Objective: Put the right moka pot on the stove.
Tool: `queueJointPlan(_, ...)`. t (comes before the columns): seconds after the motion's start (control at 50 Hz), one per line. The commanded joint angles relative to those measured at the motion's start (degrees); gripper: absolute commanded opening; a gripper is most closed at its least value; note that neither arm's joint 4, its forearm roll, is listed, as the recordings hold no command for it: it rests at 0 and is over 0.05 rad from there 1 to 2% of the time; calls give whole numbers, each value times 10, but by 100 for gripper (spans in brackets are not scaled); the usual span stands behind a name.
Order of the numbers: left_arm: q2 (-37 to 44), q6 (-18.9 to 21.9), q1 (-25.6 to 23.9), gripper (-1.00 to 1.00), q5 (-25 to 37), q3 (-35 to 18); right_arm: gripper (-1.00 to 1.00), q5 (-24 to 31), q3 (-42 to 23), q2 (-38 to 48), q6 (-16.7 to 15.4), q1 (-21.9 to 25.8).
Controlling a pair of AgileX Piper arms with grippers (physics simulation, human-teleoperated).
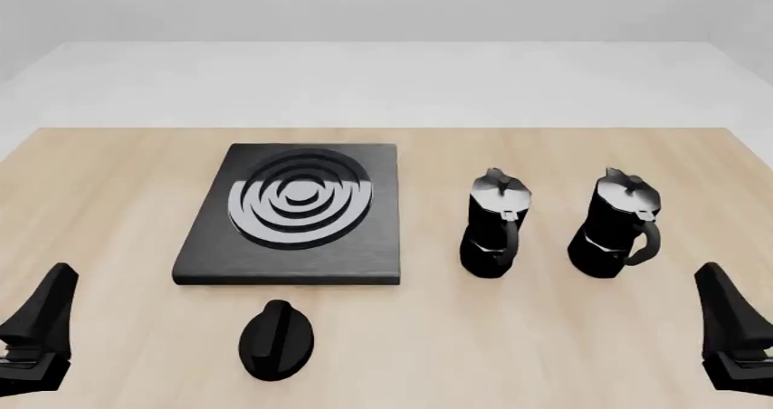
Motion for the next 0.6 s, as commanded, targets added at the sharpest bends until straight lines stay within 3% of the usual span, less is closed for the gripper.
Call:
queueJointPlan(0.02,0,0,0,100,0,0,100,-11,-8,31,-1,0)
queueJointPlan(0.26,0,0,0,100,0,0,100,-109,-18,192,-34,13)
queueJointPlan(0.6,0,0,0,100,0,0,100,-280,-20,405,-31,10)
